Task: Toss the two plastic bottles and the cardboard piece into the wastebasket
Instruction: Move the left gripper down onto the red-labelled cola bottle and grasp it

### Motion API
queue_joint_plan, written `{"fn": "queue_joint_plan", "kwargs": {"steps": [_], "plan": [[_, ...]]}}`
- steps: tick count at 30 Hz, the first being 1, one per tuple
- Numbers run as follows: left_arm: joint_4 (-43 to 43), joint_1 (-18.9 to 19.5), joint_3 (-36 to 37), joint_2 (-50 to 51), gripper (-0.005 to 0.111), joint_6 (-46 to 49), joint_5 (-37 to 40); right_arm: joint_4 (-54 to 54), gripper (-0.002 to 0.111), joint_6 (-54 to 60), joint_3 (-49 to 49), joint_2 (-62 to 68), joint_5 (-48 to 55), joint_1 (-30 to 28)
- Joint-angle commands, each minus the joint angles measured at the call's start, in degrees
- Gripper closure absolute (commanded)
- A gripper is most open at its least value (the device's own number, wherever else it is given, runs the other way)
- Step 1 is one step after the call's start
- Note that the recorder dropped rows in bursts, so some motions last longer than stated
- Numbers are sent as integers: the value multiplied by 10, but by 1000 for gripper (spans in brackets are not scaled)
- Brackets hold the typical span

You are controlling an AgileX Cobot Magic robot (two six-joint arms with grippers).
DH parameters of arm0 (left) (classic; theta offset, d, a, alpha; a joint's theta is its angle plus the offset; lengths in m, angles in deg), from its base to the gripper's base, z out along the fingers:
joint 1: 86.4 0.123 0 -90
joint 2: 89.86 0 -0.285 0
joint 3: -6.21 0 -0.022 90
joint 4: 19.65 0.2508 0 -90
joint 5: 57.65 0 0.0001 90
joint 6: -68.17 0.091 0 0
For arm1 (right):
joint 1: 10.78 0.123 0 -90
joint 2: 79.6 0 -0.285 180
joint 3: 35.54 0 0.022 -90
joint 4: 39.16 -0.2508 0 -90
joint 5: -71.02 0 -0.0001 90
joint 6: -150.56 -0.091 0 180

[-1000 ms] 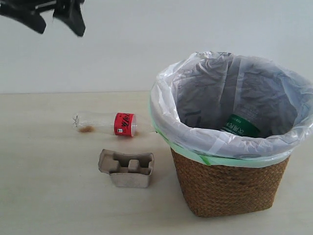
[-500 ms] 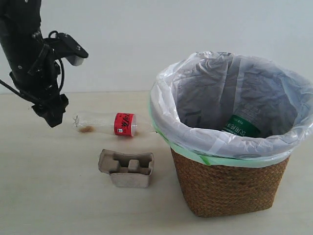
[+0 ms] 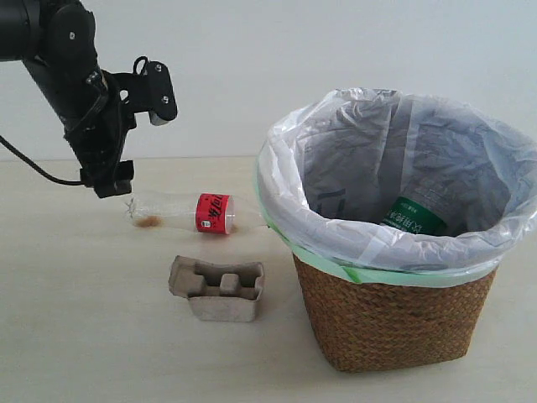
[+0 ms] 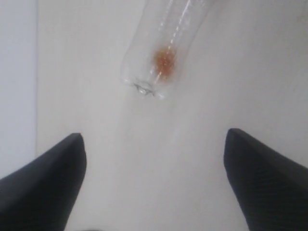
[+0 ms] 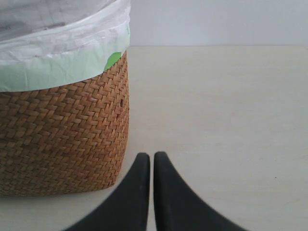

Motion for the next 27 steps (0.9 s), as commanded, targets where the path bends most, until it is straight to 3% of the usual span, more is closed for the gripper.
{"fn": "queue_joint_plan", "kwargs": {"steps": [1,21,27], "plan": [[4,0,1,22,33,16,-40,1,108,0,0,-3,-5,1],[51,0,1,128,33,19,-158,1,108,0,0,-3,-5,1],[64,0,1,137,33,72,-185,1,108,0,0,-3,-5,1]]}}
